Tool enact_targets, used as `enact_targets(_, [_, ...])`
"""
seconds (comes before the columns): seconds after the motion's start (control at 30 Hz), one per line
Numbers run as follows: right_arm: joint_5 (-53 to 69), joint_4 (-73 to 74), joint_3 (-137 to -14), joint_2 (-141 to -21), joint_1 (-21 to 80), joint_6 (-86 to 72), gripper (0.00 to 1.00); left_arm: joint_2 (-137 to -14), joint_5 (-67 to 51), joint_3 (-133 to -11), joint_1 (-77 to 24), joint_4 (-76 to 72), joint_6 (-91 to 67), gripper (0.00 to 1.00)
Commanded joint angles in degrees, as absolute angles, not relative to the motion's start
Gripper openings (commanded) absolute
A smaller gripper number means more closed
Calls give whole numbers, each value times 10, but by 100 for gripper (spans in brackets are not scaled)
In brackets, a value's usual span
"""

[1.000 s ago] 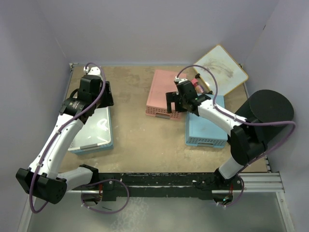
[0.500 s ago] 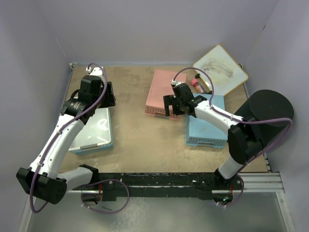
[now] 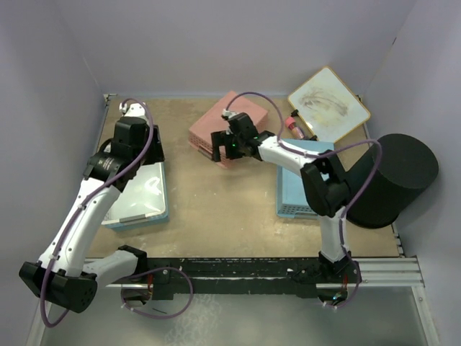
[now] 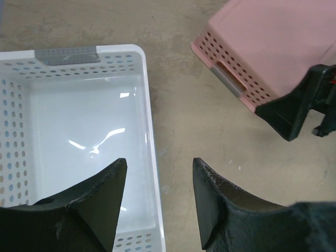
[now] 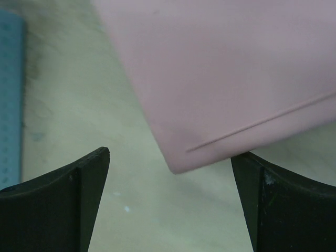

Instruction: Turn the large container upside down

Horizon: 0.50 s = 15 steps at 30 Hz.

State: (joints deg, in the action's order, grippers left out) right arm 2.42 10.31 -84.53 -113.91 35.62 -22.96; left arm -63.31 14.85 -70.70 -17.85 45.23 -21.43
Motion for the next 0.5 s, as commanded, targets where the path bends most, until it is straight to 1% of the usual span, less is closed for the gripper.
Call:
enact_targets(0.0, [91, 56, -972, -1199, 397, -227, 100, -608, 188, -716, -178, 465, -221, 50])
enact_targets(0.07, [98, 112, -1030, -1233, 396, -222, 100, -605, 195, -719, -178, 473, -224, 50])
enact_targets(0.13, [93, 119, -1037, -1232, 394, -214, 100, -600, 203, -717, -178, 480, -225, 50])
enact_targets(0.27, [96, 54, -937, -1174, 394, -210, 100, -587, 204, -713, -178, 479, -231, 50])
enact_targets(0.47, [77, 41, -886, -1164, 394, -207, 100, -573, 190, -710, -178, 447, -236, 50])
